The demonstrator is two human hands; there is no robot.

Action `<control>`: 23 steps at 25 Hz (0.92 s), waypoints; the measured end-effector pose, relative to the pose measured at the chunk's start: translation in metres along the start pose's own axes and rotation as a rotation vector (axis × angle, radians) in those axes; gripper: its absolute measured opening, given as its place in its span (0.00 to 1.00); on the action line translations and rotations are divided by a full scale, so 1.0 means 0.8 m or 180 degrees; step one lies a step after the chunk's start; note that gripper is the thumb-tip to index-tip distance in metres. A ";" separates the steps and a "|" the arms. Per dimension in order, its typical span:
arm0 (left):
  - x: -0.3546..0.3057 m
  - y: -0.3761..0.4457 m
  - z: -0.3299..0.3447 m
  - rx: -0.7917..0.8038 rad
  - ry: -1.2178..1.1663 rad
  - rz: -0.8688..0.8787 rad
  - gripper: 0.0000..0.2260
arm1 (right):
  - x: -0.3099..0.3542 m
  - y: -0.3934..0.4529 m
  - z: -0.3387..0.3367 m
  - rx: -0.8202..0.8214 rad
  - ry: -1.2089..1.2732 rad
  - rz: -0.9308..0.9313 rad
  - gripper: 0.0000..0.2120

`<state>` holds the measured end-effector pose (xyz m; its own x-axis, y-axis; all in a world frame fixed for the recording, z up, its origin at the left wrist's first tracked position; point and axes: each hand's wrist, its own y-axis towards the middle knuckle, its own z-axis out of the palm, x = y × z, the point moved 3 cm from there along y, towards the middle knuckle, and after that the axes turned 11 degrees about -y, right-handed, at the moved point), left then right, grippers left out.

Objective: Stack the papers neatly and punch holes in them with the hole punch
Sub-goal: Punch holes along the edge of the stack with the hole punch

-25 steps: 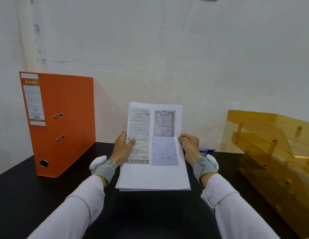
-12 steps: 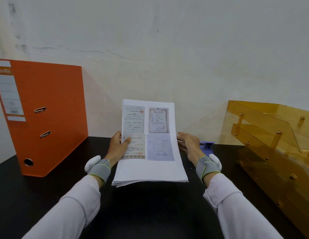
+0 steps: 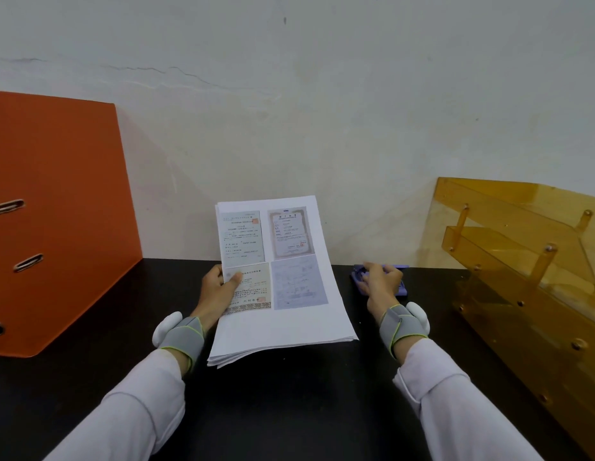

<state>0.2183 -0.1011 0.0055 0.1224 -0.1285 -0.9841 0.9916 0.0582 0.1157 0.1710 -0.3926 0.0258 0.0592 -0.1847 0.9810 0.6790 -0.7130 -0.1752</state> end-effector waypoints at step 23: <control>0.041 0.016 0.005 -0.0078 -0.0389 -0.0215 0.14 | -0.007 0.074 0.011 -0.0075 0.0756 0.0417 0.10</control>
<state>0.2349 -0.1087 -0.0247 0.0611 -0.2523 -0.9657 0.9966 0.0694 0.0449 0.2174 -0.4279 0.0108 -0.0299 -0.4280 0.9033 0.6595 -0.6875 -0.3039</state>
